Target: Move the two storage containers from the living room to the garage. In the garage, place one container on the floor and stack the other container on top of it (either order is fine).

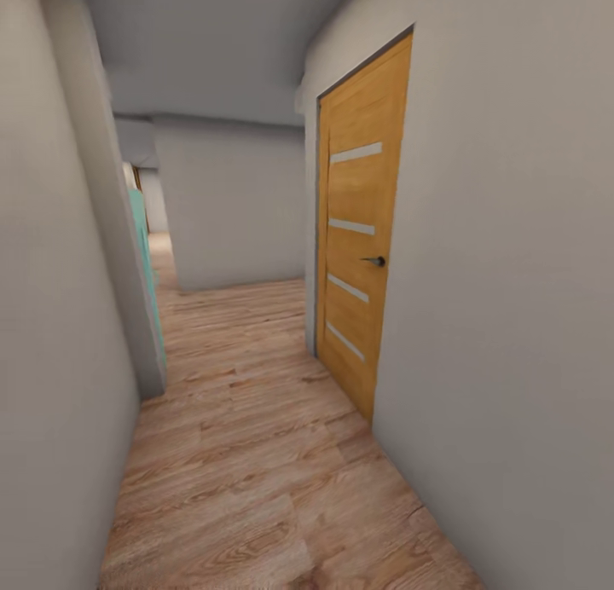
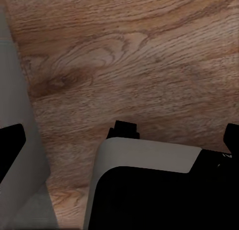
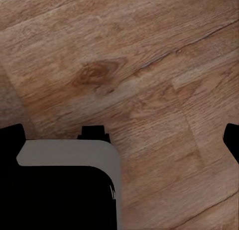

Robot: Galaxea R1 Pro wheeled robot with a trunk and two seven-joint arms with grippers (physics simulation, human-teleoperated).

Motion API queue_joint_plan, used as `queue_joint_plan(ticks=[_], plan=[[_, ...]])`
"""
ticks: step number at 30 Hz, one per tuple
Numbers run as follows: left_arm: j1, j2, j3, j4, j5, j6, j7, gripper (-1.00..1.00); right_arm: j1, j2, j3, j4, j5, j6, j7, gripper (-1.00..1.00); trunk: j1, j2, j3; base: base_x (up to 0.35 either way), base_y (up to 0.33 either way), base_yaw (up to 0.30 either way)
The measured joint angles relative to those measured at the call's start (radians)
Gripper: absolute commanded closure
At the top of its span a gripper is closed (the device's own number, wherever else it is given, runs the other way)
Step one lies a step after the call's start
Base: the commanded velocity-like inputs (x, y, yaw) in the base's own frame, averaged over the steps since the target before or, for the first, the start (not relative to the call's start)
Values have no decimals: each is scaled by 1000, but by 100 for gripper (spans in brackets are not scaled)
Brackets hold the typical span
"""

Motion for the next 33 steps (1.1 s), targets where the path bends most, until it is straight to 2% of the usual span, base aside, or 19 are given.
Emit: queue_joint_plan(ticks=[27, 33], plan=[[0, -2, 0, 0, 0, 0, 0, -100, 0, 0, 0, 0, 0, -1, 0, -100, -1, 0, 0, 267, -4, 268], [0, -2, 0, 0, -1, 1, 0, -100, 0, 0, 0, 0, 0, -1, 0, -100, -1, 0, 0, 299, -82, 99]])
